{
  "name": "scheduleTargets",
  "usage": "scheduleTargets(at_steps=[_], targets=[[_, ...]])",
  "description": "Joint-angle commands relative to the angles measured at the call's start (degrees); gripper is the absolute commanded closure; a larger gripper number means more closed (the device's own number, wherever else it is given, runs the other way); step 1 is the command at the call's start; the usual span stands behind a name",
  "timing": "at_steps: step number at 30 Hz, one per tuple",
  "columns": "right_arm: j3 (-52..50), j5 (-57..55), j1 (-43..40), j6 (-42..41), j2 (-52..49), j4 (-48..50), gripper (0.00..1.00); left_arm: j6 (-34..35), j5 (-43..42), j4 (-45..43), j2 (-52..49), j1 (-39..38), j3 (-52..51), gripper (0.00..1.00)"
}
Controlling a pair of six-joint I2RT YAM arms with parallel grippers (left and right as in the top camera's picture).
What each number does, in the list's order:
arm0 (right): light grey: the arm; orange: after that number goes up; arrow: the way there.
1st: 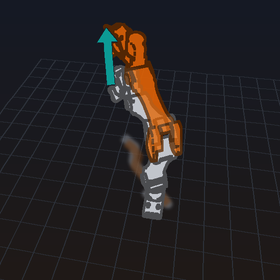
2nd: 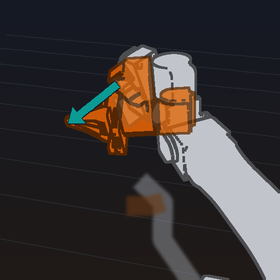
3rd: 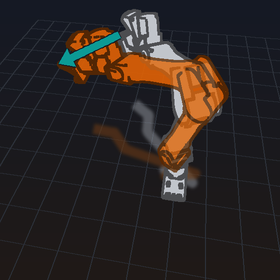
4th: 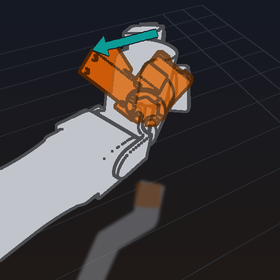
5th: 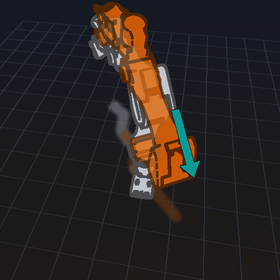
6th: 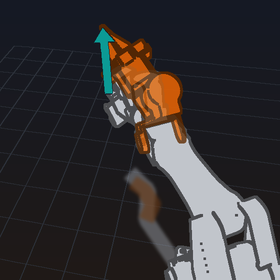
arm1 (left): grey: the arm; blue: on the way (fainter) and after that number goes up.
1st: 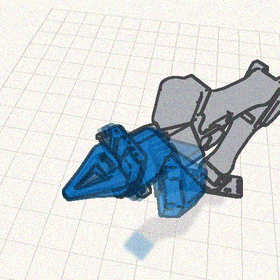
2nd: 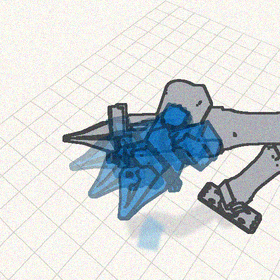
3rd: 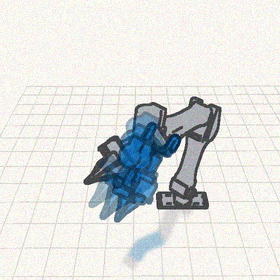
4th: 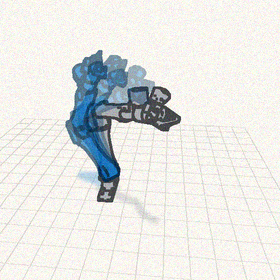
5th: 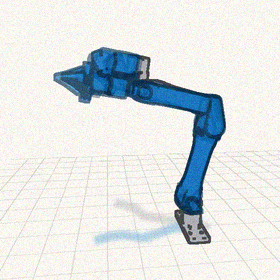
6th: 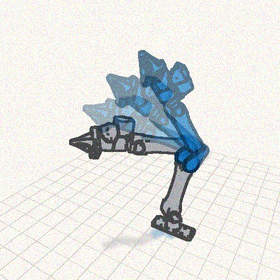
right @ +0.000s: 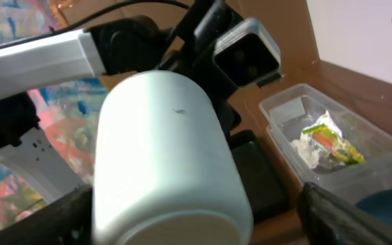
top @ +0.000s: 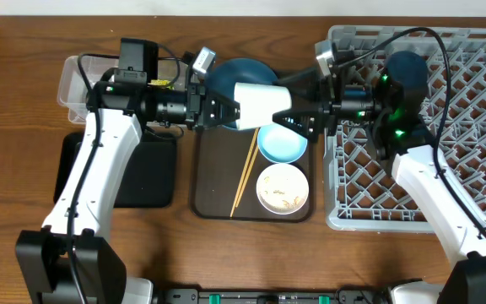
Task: Sort waste into correct bins and load items into the dishwasher rack
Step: 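Hand white cup from left gripper to right gripper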
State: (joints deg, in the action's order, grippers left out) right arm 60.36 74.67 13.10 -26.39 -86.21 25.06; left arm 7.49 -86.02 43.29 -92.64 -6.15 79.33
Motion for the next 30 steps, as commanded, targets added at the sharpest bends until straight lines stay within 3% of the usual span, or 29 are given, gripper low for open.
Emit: scheduleTargets(at_steps=[1, 8, 15, 18, 20, 26, 30], targets=[[0.22, -0.7, 1.6, -4.37, -0.9, 1.95, 0.15, -0.76, -3.32, 0.09, -0.04, -0.9, 0.7, 0.94], [0.22, 0.98, 1.62, -5.09, -0.92, 2.36, 0.4, -0.76, -3.32, 0.09, -0.04, -0.9, 0.7, 0.94], [0.22, 3.34, 1.6, -5.03, -0.92, 2.36, 0.39, -0.74, -3.32, 0.09, -0.04, -0.9, 0.7, 0.94], [0.22, 3.41, 1.6, -5.03, -0.92, 2.36, 0.5, -0.76, -3.34, 0.09, -0.04, -0.9, 0.7, 0.93], [0.22, 3.39, 1.57, -5.05, -0.92, 2.38, 0.6, -0.76, -3.32, 0.09, -0.04, -0.9, 0.7, 0.87], [0.22, 3.43, -0.59, -5.11, -0.9, 2.36, 0.69, -0.76, -3.34, 0.09, -0.04, -0.9, 0.7, 0.64], [0.22, 4.61, -4.15, -5.38, -0.9, 2.34, 0.72, -0.76, -3.32, -0.07, -0.04, -0.87, 0.7, 0.6]])
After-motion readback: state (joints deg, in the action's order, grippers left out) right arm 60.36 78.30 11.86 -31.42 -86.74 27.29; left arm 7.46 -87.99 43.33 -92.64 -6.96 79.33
